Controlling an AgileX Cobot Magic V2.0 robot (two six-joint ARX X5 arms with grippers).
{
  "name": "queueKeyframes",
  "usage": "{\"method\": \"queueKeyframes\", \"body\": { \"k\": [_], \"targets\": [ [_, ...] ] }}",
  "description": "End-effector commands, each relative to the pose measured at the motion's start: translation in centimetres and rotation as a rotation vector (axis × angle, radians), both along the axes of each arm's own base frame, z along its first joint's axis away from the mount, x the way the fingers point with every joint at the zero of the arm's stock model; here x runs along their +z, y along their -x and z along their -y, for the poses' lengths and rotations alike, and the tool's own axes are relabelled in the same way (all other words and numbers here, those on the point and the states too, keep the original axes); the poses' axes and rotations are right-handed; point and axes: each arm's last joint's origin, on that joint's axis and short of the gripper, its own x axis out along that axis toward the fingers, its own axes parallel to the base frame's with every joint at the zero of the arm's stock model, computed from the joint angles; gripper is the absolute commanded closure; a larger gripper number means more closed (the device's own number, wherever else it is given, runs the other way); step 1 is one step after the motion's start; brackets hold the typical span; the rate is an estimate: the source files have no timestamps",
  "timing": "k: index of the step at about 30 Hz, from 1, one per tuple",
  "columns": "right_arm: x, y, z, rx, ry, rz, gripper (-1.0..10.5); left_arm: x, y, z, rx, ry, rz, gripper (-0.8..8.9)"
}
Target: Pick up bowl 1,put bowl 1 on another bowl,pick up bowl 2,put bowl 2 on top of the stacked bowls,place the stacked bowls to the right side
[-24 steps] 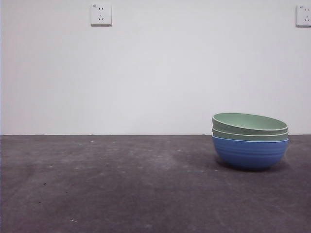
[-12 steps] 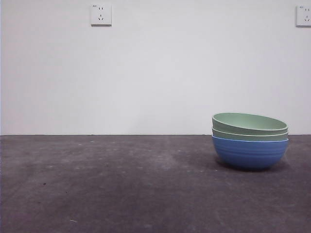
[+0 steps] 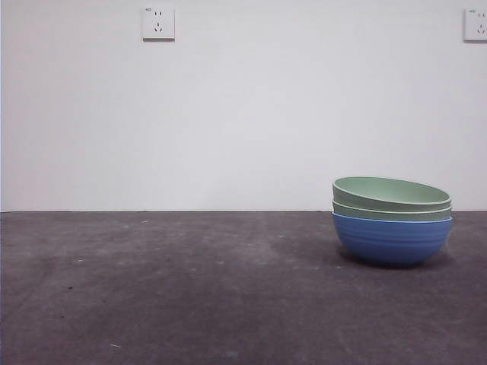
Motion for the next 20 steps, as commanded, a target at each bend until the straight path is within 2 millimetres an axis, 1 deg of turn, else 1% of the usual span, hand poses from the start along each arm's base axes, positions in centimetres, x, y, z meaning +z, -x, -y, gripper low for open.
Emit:
{"method": "queueKeyframes", "body": {
  "k": [1, 20],
  "targets": [
    [-0.24, -0.02, -0.02, 0.004, 0.006, -0.005, 9.4, -0.41, -0.03, 0.05, -0.016, 0.053, -0.004, 8.17],
    [-0.24, -0.02, -0.02, 0.005, 0.006, -0.005, 9.4, -0.41, -0.03, 0.06, -0.019, 0.053, -0.005, 8.17]
  ]
}}
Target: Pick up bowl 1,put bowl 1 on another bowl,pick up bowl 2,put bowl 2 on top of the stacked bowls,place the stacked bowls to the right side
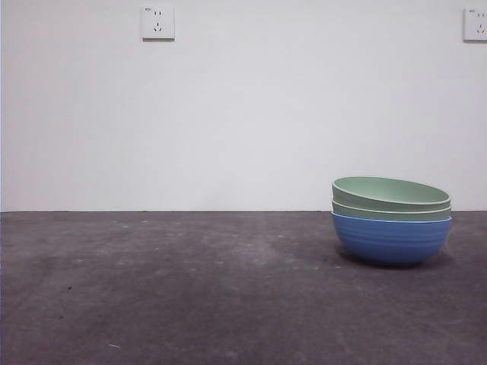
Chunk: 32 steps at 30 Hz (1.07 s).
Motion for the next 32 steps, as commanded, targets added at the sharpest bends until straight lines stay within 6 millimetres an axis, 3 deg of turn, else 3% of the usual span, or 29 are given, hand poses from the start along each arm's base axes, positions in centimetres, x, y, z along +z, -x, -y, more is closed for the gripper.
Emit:
{"method": "queueKeyframes", "body": {
  "k": [1, 4, 10, 14, 17, 24, 32],
  "targets": [
    [-0.2, 0.0, 0.0, 0.006, 0.008, -0.004, 9.4, -0.4, 0.0, 0.0, 0.001, 0.010, -0.009, 8.17],
    [0.0, 0.1, 0.2, 0.031, 0.030, 0.040, 9.4, -0.4, 0.0, 0.0, 0.001, 0.010, -0.009, 8.17],
    [2.1, 1.3, 2.2, -0.074, -0.016, 0.404, 9.4, -0.4, 0.0, 0.0, 0.001, 0.010, -0.009, 8.17],
    [1.4, 2.5, 3.3, -0.137, -0.079, 0.612, 9.4, -0.4, 0.0, 0.0, 0.001, 0.010, -0.009, 8.17],
    [-0.9, 2.9, 3.8, -0.187, -0.072, 0.732, 9.4, -0.4, 0.0, 0.0, 0.001, 0.010, -0.009, 8.17],
    [-9.1, 3.0, 4.1, -0.242, -0.145, 0.922, 9.4, -0.4, 0.0, 0.0, 0.001, 0.010, -0.009, 8.17],
    [-16.5, 2.9, 4.1, -0.267, -0.182, 0.903, 9.4, -0.4, 0.0, 0.0, 0.001, 0.010, -0.009, 8.17]
  ]
}}
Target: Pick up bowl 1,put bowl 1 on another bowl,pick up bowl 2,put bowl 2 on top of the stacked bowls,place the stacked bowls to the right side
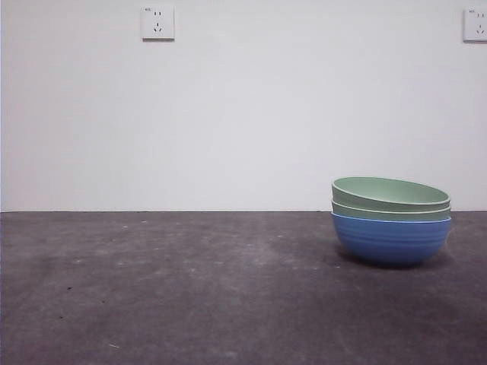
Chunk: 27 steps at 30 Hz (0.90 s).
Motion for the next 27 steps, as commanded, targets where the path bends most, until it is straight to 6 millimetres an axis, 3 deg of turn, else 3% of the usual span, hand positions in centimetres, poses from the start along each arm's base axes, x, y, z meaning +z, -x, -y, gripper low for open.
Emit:
{"method": "queueKeyframes", "body": {
  "k": [1, 8, 27],
  "targets": [
    [-2.1, -0.1, 0.0, -0.008, -0.037, -0.028, 9.4, -0.4, 0.0, 0.0, 0.002, 0.010, -0.009, 8.17],
    [-4.6, -0.2, 0.0, -0.011, -0.055, -0.109, 9.4, -0.4, 0.0, 0.0, 0.001, 0.010, -0.009, 8.17],
    [-4.6, -0.3, 0.0, -0.014, -0.101, -0.114, 9.4, -0.4, 0.0, 0.0, 0.002, 0.010, -0.009, 8.17]
  ]
}}
